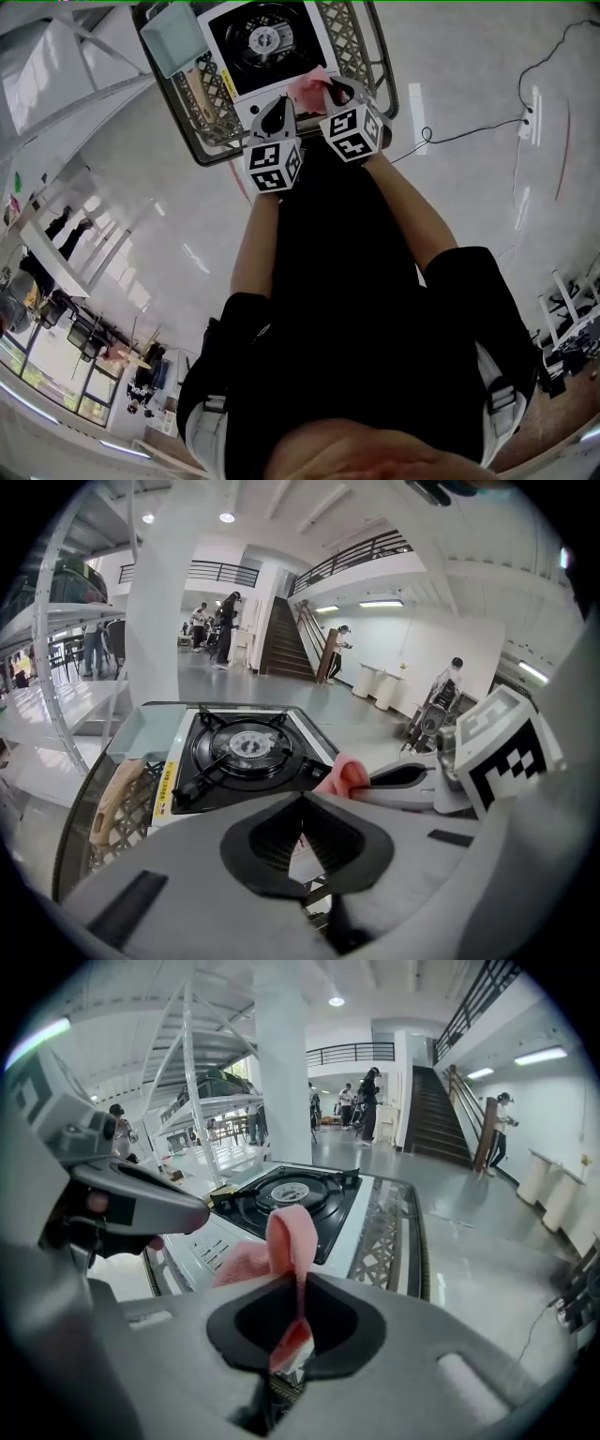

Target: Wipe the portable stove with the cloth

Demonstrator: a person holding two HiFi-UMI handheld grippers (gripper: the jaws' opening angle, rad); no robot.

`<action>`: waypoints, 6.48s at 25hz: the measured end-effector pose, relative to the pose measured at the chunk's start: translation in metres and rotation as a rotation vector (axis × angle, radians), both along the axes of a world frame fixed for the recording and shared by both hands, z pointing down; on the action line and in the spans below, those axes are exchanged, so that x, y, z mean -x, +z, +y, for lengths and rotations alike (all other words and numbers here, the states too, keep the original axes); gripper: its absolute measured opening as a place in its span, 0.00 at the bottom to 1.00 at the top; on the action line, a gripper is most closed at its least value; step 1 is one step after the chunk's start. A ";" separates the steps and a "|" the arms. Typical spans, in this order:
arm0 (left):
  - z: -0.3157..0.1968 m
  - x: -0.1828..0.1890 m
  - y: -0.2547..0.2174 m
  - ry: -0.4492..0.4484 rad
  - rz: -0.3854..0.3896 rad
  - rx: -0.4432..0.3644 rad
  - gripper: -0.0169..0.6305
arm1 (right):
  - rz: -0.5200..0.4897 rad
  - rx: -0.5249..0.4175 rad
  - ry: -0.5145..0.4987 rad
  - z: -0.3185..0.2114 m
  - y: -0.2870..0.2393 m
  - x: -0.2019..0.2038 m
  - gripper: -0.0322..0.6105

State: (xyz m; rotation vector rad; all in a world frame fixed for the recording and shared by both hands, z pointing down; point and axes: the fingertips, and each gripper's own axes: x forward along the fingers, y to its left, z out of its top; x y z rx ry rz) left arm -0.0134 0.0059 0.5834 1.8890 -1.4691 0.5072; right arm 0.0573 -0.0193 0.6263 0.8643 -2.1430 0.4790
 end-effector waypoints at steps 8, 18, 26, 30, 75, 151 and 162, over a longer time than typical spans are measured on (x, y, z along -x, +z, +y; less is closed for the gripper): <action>-0.003 -0.009 0.001 0.028 0.001 0.001 0.03 | 0.003 0.001 0.035 -0.002 0.001 -0.013 0.09; -0.003 -0.017 0.002 0.045 0.002 0.002 0.03 | 0.009 0.004 0.070 -0.002 0.003 -0.026 0.09; -0.002 -0.021 0.000 0.040 0.002 0.001 0.03 | 0.009 0.006 0.068 -0.003 0.004 -0.029 0.09; -0.002 -0.018 0.002 0.014 0.001 -0.002 0.03 | 0.007 0.009 0.053 -0.003 0.004 -0.029 0.09; 0.130 -0.005 -0.073 -1.134 0.075 -0.295 0.03 | 0.034 -0.133 -1.050 0.059 -0.094 0.007 0.09; -0.112 0.029 0.001 -1.517 0.045 -0.007 0.03 | 0.047 0.042 -1.523 -0.176 0.004 0.042 0.09; -0.149 0.036 0.015 -1.454 0.061 -0.007 0.03 | 0.068 0.018 -1.461 -0.219 0.014 0.042 0.09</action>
